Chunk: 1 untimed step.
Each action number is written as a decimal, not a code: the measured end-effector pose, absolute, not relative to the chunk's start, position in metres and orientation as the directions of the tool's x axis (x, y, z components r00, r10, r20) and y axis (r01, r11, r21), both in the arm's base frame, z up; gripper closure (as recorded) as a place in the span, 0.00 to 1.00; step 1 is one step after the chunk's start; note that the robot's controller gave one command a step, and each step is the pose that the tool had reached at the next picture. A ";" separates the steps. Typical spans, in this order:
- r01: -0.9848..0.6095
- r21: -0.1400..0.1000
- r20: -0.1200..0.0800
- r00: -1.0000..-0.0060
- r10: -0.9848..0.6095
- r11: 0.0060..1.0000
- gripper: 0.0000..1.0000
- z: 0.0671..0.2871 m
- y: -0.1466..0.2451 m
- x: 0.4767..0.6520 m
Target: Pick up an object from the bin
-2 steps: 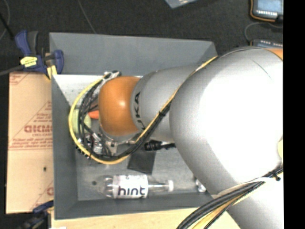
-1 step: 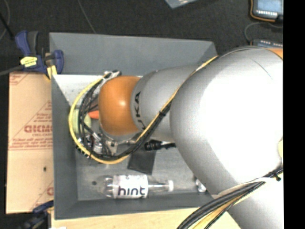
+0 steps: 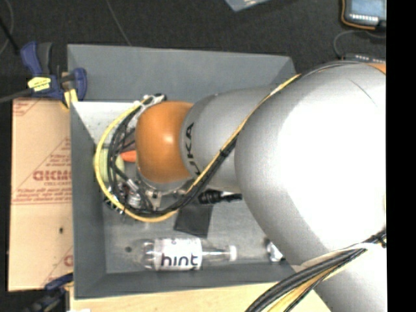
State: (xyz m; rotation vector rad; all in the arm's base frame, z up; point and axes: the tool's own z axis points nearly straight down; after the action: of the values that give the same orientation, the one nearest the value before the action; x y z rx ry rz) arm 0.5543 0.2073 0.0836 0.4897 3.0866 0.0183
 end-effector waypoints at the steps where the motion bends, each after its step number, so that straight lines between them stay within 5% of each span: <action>1: 0.310 0.012 -0.012 -0.951 0.310 0.951 1.00 0.103 0.207 0.554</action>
Offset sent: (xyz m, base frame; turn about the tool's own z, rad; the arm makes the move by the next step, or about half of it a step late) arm -0.0001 0.0000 0.0052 0.0000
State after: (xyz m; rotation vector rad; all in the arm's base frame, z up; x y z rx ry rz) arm 0.5538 0.2066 0.1031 0.4915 3.0889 0.0161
